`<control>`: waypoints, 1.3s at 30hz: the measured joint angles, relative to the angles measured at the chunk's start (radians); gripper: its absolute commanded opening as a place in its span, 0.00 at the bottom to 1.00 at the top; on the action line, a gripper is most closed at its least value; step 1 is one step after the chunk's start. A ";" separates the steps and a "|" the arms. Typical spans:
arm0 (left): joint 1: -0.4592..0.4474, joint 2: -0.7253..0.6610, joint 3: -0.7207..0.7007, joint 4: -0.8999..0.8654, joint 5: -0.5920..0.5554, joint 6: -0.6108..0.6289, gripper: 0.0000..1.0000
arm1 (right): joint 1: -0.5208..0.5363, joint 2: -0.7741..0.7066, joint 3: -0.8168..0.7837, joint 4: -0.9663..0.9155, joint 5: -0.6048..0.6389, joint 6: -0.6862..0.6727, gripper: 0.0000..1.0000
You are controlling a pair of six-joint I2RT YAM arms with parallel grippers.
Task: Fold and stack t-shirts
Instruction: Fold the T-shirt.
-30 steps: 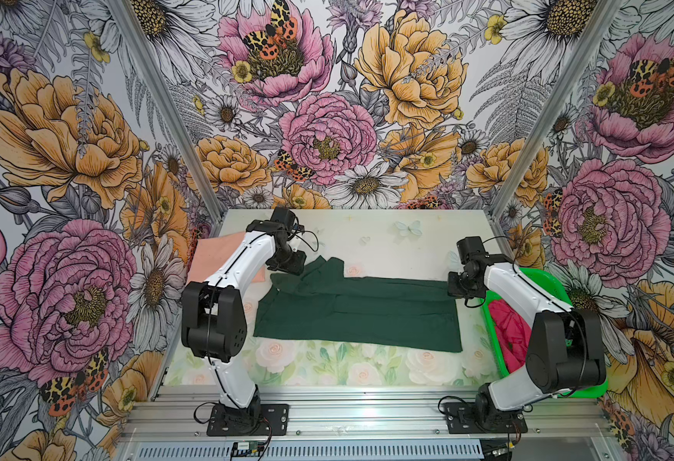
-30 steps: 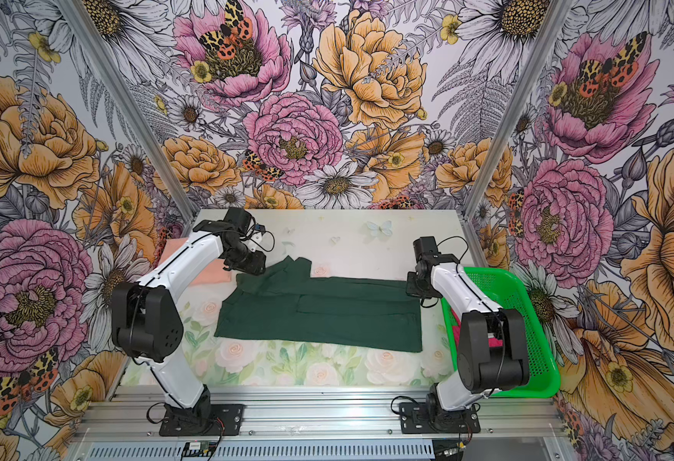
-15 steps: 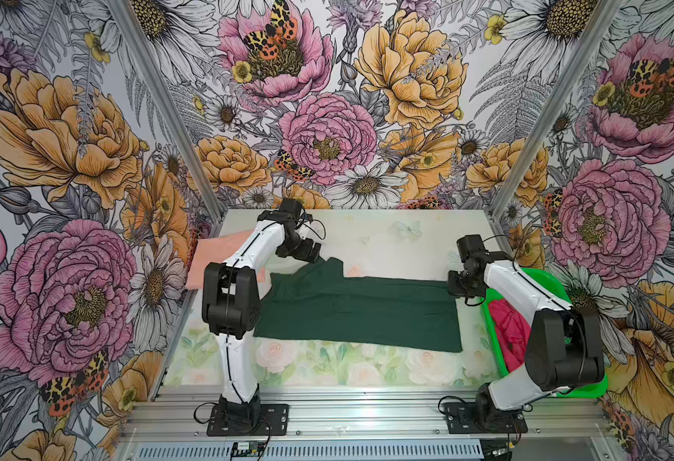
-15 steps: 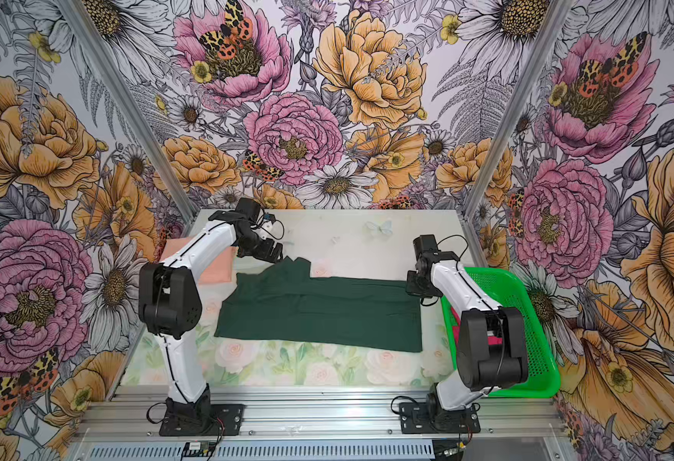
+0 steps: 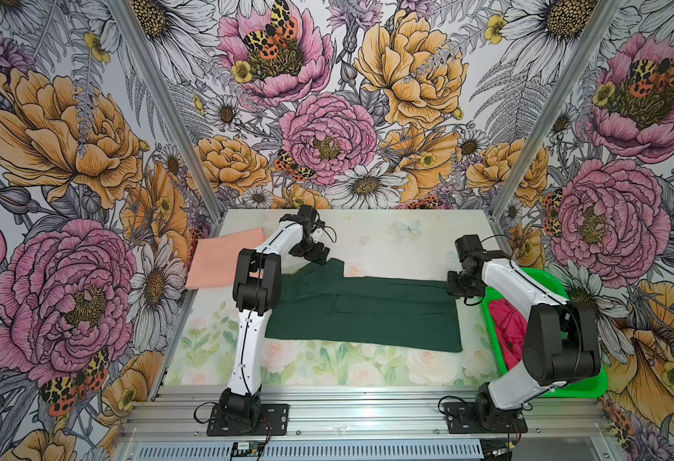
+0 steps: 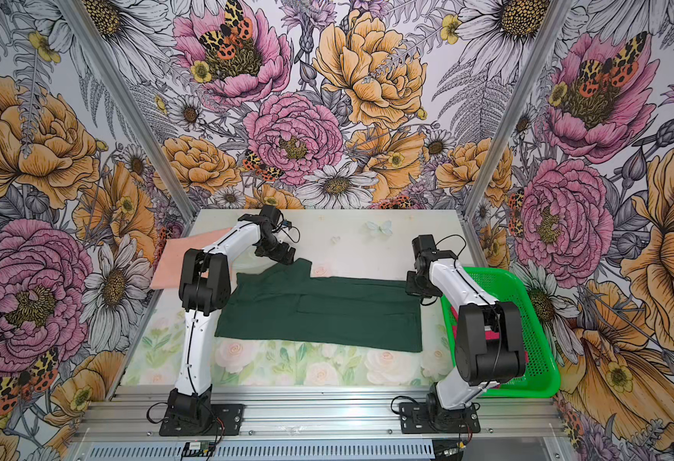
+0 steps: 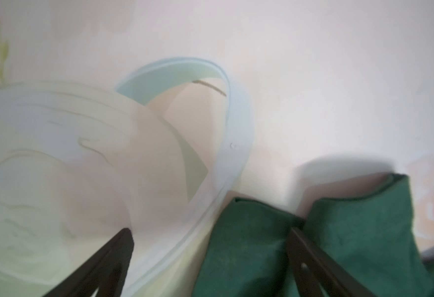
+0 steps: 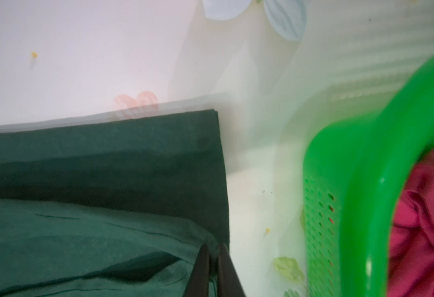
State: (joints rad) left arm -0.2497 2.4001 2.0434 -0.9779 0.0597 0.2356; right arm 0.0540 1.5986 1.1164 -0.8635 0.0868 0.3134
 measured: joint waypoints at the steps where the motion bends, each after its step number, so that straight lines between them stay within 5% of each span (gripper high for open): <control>1: -0.001 0.004 0.005 0.002 0.003 0.005 0.84 | 0.000 0.004 0.001 0.000 0.000 0.000 0.10; 4: -0.003 0.009 0.008 0.011 0.024 0.015 0.70 | 0.000 0.012 0.009 0.000 0.001 -0.001 0.10; 5: -0.003 0.009 0.008 0.014 0.039 0.019 0.62 | 0.000 0.013 0.011 0.000 0.004 -0.001 0.10; 7: -0.002 0.010 0.008 0.015 0.082 0.021 0.30 | 0.000 0.014 0.015 0.000 0.008 -0.001 0.10; 10: 0.015 0.018 0.008 0.010 0.210 0.007 0.13 | 0.000 0.015 0.017 0.000 0.015 -0.001 0.10; 16: 0.070 0.032 -0.006 0.004 0.381 -0.039 0.10 | 0.000 0.031 0.025 0.000 0.021 -0.001 0.09; 27: 0.075 -0.030 0.019 -0.017 0.321 -0.084 0.10 | 0.000 0.045 0.056 0.027 0.041 -0.010 0.09; 39: 0.043 0.011 0.534 0.017 0.231 -0.081 0.11 | 0.000 0.214 0.273 0.072 0.041 -0.043 0.08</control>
State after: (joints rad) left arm -0.2070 2.4115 2.5774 -0.9611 0.2909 0.1543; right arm 0.0540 1.8126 1.3891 -0.7910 0.1280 0.2703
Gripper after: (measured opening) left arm 0.111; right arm 0.076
